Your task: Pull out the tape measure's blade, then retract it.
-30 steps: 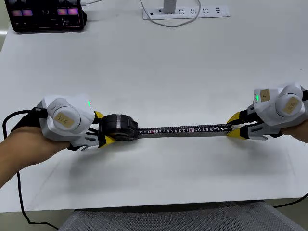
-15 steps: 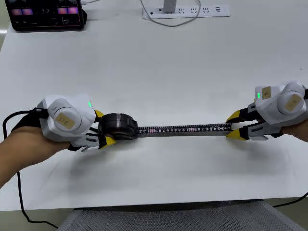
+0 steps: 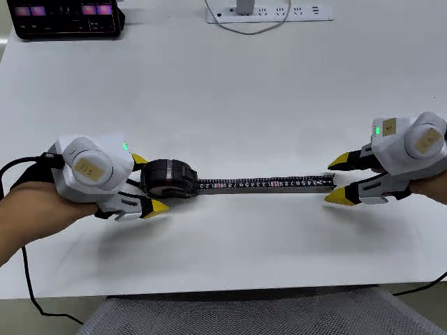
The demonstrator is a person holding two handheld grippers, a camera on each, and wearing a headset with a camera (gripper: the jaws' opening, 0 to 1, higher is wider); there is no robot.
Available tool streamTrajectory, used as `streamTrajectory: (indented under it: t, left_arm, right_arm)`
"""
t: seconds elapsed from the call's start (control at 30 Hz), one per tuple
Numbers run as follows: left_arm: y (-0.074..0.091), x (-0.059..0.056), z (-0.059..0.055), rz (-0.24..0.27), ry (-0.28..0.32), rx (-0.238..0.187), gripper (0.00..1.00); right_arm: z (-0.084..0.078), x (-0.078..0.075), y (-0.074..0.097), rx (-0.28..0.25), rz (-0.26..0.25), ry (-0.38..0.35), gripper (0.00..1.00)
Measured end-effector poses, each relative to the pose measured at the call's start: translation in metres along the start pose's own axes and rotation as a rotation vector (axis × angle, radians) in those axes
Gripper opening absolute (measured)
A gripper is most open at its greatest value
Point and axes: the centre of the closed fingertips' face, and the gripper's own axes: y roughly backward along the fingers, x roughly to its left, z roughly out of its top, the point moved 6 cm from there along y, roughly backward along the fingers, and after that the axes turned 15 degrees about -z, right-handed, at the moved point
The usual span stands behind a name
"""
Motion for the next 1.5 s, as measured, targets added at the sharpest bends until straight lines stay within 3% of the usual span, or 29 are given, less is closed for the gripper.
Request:
streamTrajectory:
  t: [0.4,0.63,0.9,1.5]
  left_arm:
    - [0.011,-0.004,0.003,0.053,0.024,-0.046,0.58]
    - [0.014,-0.014,0.006,0.071,0.044,-0.074,0.62]
    - [0.02,-0.024,0.0,0.102,0.08,-0.1,0.68]
    - [0.037,-0.028,-0.011,0.153,0.122,-0.182,0.8]
  right_arm:
    - [-0.004,0.003,0.008,-0.011,-0.039,-0.035,0.47]
    - [-0.003,0.005,0.015,-0.031,-0.058,-0.066,0.53]
    - [-0.006,0.006,0.021,-0.041,-0.076,-0.084,0.57]
    - [-0.005,0.007,0.028,-0.072,-0.128,-0.123,0.69]
